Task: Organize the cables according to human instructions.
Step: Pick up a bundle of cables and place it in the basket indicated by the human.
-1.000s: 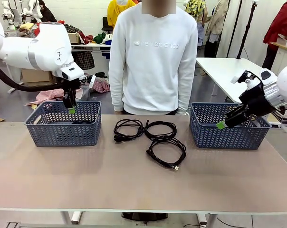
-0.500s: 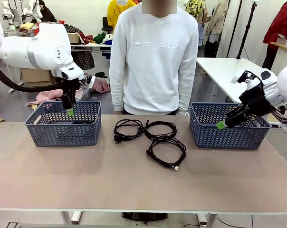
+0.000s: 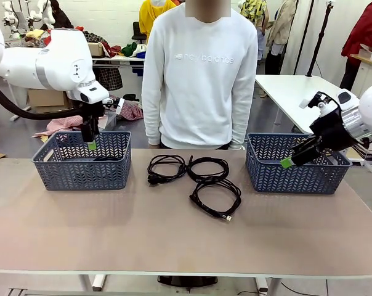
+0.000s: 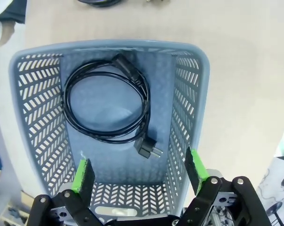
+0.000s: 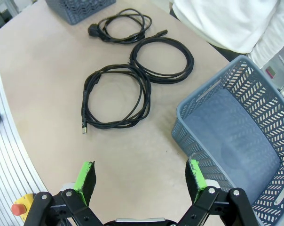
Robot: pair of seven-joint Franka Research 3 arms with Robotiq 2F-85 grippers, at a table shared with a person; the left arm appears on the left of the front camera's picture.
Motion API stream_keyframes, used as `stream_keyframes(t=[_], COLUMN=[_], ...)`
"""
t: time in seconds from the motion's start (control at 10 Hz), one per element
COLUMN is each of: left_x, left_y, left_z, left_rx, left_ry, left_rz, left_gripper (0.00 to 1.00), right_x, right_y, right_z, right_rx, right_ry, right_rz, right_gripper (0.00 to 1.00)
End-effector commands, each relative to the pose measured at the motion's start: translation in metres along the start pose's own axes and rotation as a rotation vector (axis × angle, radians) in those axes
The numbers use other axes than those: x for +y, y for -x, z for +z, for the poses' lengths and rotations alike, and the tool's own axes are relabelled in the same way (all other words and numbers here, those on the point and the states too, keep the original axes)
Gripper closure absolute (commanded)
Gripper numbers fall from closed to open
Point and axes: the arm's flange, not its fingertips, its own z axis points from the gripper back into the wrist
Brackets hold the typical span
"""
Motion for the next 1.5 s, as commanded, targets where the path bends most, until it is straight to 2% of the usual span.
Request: stream_keyframes(t=[0.0, 0.1, 0.4, 0.8, 1.0, 1.2, 1.4], left_x=[0.0, 0.0, -0.022, -0.086, -0.114, -0.132, -0.148], left_y=[0.002, 0.0, -0.02, -0.063, -0.079, -0.09, -0.1], left_z=[0.0, 0.0, 0.018, 0.024, 0.021, 0.007, -0.007], left_rx=[0.005, 0.0, -0.145, -0.305, -0.381, -0.421, -0.415], left_ry=[-0.002, 0.0, -0.002, 0.051, 0.036, 0.04, 0.02], left_rz=[-0.003, 0.0, 0.083, 0.059, 0.046, 0.042, 0.041], left_gripper=[0.0, 0.0, 0.0, 0.0, 0.0, 0.0, 0.0], right_x=[-0.003, -0.003, -0.003, -0.003, -0.003, -0.003, -0.003], right_y=[0.001, 0.001, 0.001, 0.001, 0.001, 0.001, 0.001], right_z=[-0.002, -0.002, -0.002, -0.002, -0.002, -0.002, -0.002], right_rx=[-0.017, -0.017, -0.017, -0.017, -0.017, -0.017, -0.017], right_ry=[-0.014, -0.014, -0.014, -0.014, -0.014, -0.014, -0.014], right_rz=[0.009, 0.009, 0.009, 0.009, 0.009, 0.009, 0.009], right_gripper=[0.0, 0.0, 0.0, 0.0, 0.0, 0.0, 0.0])
